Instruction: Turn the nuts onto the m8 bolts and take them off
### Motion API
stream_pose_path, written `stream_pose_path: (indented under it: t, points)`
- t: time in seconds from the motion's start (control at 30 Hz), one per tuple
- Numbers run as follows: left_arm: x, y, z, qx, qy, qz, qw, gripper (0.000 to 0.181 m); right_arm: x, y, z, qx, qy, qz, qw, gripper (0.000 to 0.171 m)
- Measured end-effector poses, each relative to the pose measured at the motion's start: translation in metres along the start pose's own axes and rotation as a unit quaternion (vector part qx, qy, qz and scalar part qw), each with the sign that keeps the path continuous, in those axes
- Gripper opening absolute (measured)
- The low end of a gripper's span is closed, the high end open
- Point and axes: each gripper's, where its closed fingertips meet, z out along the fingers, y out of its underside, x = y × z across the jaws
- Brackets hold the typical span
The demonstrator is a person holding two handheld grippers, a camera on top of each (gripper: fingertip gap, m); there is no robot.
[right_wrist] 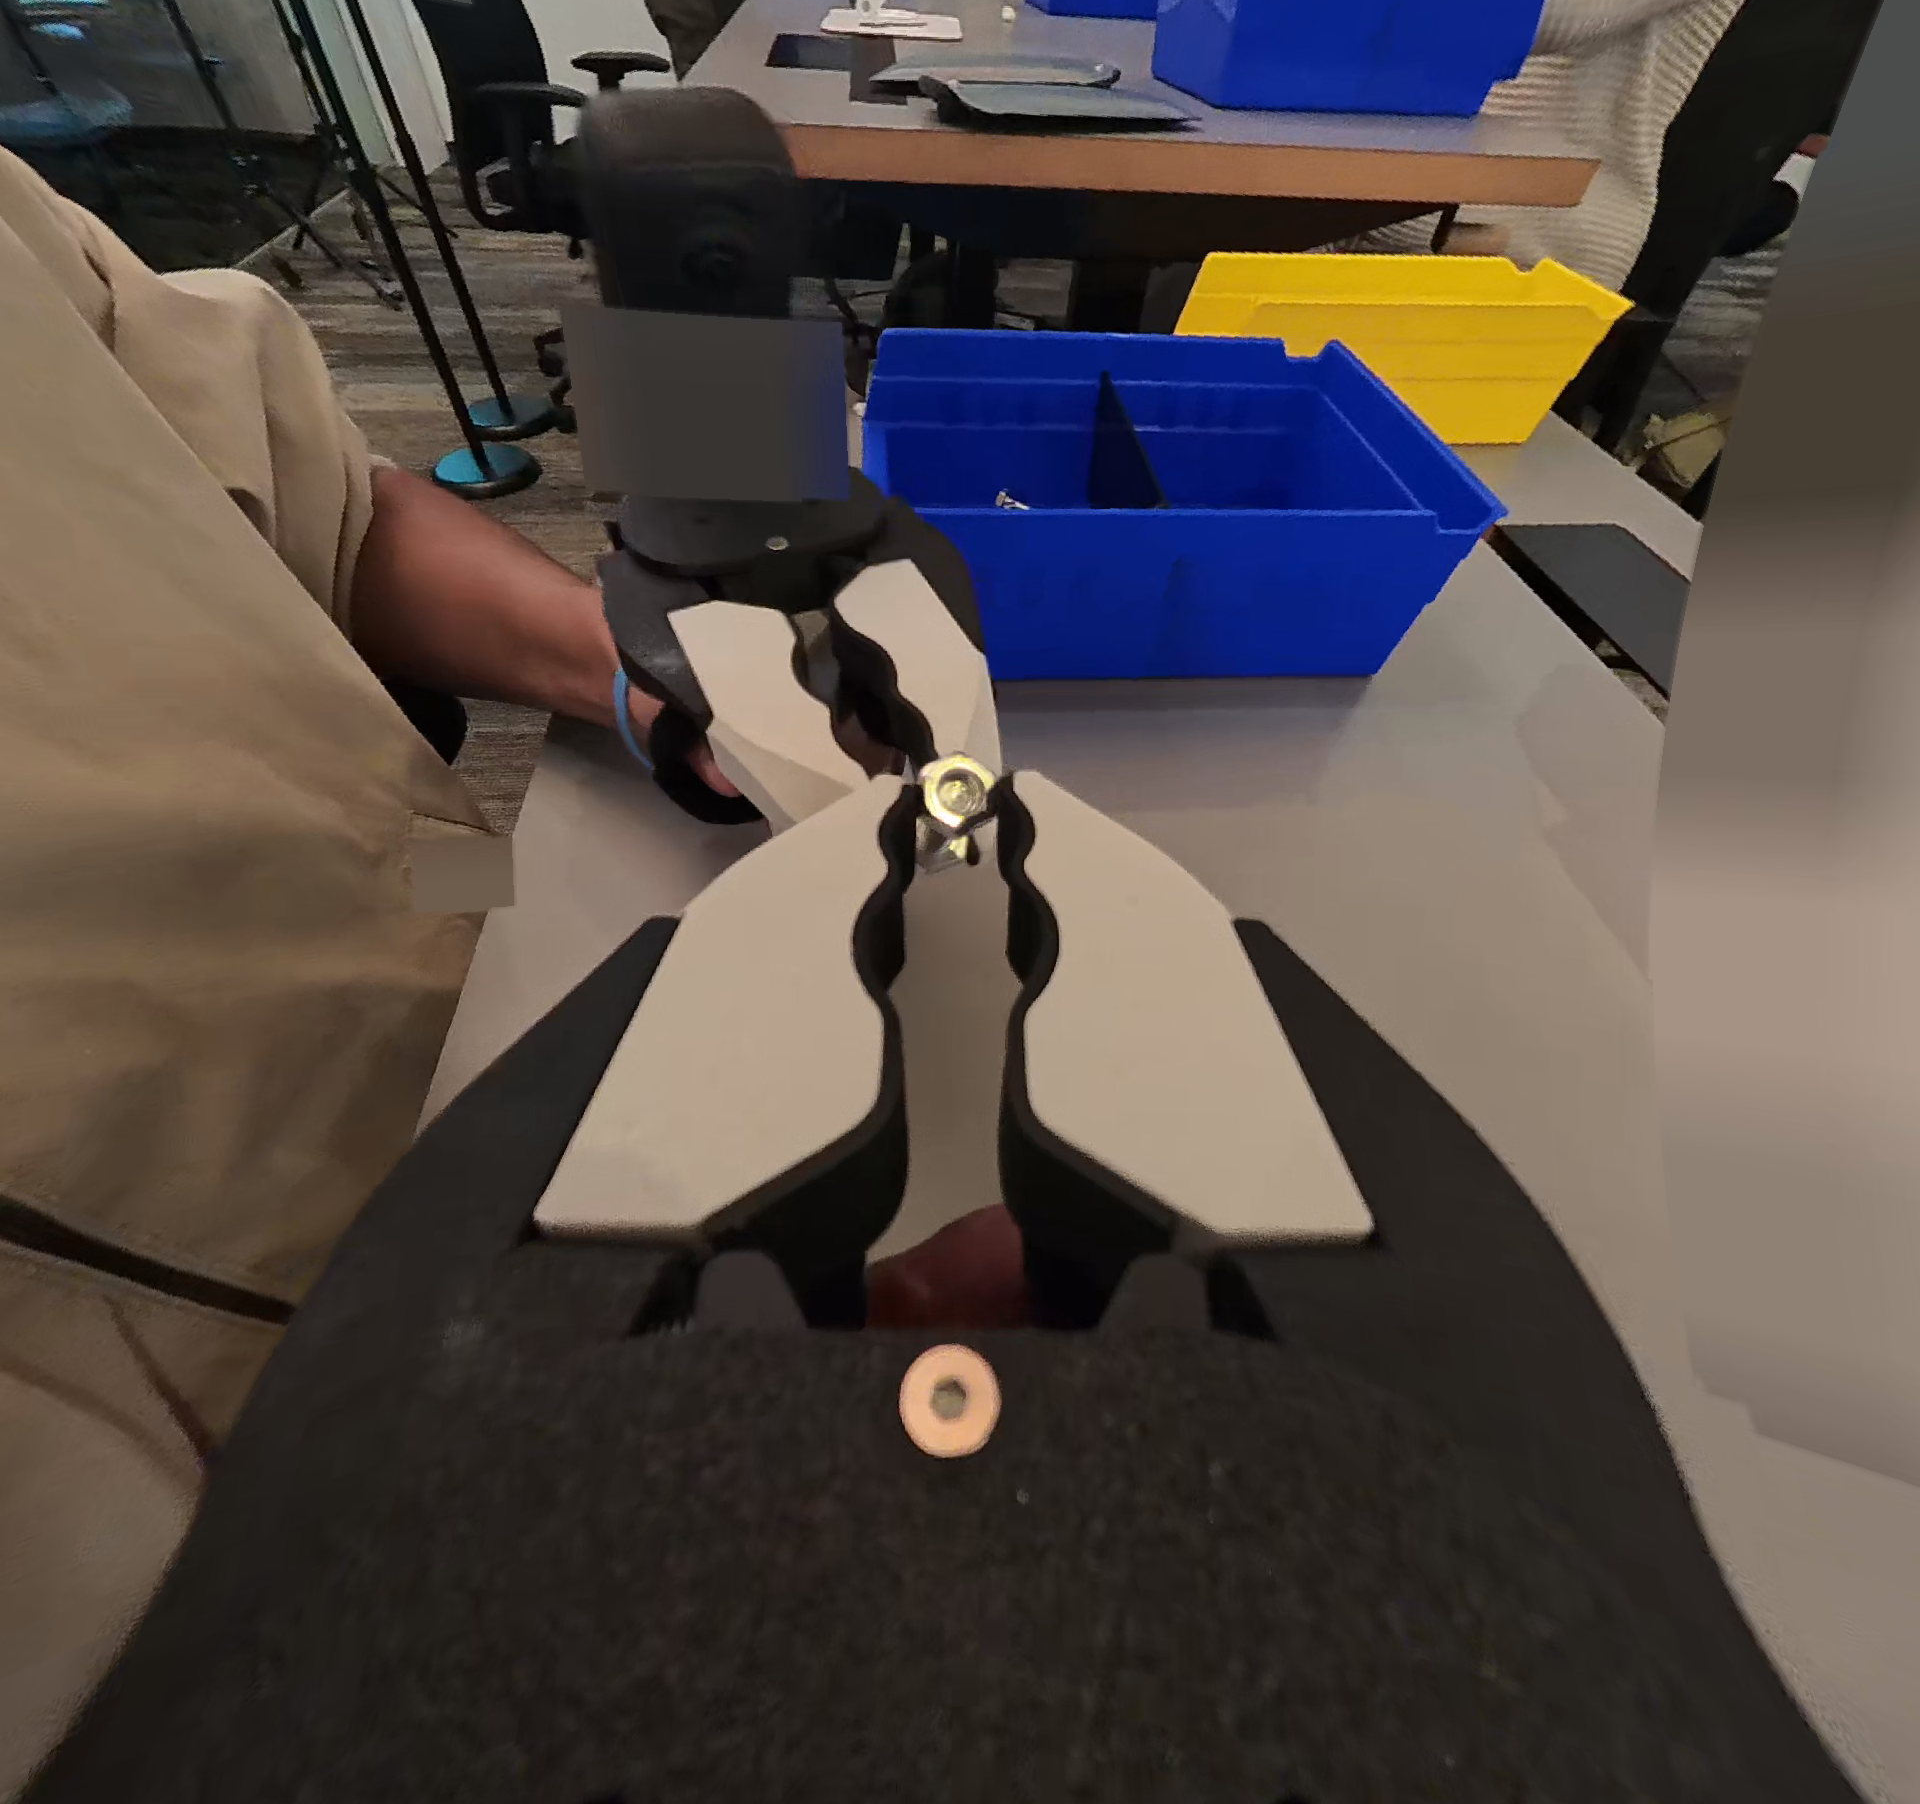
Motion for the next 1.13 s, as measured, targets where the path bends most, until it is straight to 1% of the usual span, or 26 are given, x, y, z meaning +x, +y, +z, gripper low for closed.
stream_pose_path:
  t: [0.2,0.37,0.47,0.6,0.7,0.77,0.87,1.0,1.07,1.13]
  points:
    - [-0.014,0.002,0.001,-0.032,-0.106,0.088,0.99,0.015,0.009,0.005,0.002,0.003,0.036,0.041,0.999,0.014]
    - [-0.021,0.006,0.0,-0.073,-0.207,0.188,0.957,0.015,0.012,0.009,0.005,-0.003,0.075,0.074,0.994,0.014]
    - [-0.022,0.006,-0.001,-0.083,-0.235,0.206,0.946,0.015,0.013,0.011,0.006,-0.003,0.094,0.103,0.99,0.014]
    - [-0.02,0.008,0.001,-0.073,-0.214,0.153,0.962,0.015,0.011,0.01,0.005,-0.016,0.106,0.11,0.988,0.015]
    - [-0.016,0.007,0.003,-0.057,-0.186,0.101,0.976,0.015,0.009,0.006,0.006,-0.016,0.1,0.109,0.989,0.024]
    - [-0.014,0.006,0.004,-0.044,-0.165,0.062,0.983,0.015,0.009,0.005,0.006,-0.017,0.098,0.106,0.989,0.025]
    - [-0.013,0.005,0.003,-0.021,-0.136,0.004,0.99,0.015,0.009,0.001,0.005,-0.013,0.099,0.097,0.99,0.029]
    - [-0.01,0.001,0.0,0.003,-0.106,-0.033,0.994,0.014,0.013,-0.003,-0.003,0.003,0.105,0.084,0.991,0.031]
    - [-0.009,-0.003,-0.002,0.016,-0.092,-0.051,0.994,0.014,0.011,-0.002,-0.004,0.013,0.088,0.09,0.992,0.034]
    - [-0.01,-0.004,-0.003,0.02,-0.088,-0.057,0.994,0.014,0.004,-0.003,-0.002,0.038,0.049,0.123,0.99,0.038]
